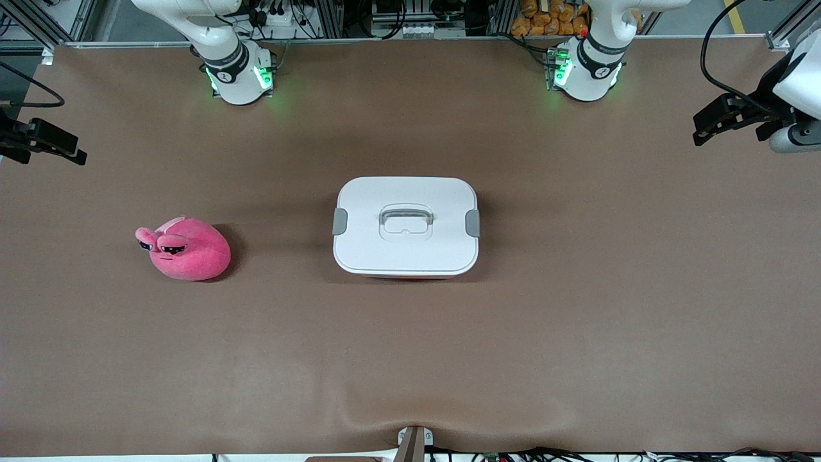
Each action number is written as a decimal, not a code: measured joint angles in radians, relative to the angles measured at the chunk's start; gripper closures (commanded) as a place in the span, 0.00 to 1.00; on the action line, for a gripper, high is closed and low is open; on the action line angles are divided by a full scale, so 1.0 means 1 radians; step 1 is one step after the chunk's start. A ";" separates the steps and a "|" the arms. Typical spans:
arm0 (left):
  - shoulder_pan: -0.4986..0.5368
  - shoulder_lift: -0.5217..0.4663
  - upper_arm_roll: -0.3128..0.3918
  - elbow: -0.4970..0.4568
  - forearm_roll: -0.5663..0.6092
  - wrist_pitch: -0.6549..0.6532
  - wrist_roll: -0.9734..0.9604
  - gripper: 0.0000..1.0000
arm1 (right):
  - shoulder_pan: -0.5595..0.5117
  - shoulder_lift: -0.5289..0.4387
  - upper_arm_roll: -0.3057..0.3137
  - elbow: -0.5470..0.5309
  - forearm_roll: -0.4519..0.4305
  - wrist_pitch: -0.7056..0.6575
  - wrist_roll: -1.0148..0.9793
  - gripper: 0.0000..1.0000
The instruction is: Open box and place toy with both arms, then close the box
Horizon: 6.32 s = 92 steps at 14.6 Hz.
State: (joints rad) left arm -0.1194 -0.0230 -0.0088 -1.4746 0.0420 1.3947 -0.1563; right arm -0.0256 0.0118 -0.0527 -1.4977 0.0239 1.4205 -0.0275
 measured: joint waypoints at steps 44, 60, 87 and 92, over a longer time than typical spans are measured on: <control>-0.159 0.241 -0.129 -0.001 -0.058 0.228 -0.542 0.00 | 0.001 0.018 0.001 -0.057 0.000 0.031 -0.002 0.00; -0.375 0.394 -0.132 0.040 -0.063 0.442 -1.338 0.00 | 0.002 0.029 0.004 -0.123 0.000 0.088 -0.043 0.00; -0.595 0.550 -0.130 0.047 0.134 0.669 -2.353 0.01 | 0.003 0.080 0.002 -0.428 0.035 0.411 -0.702 0.00; -0.630 0.569 -0.129 0.047 0.214 0.670 -2.424 0.13 | -0.001 0.080 0.001 -0.462 0.035 0.462 -0.784 0.00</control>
State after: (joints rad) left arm -0.7497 0.5456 -0.1381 -1.4279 0.2562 2.0647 -2.5800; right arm -0.0263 0.0921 -0.0516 -1.9594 0.0585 1.8829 -0.8114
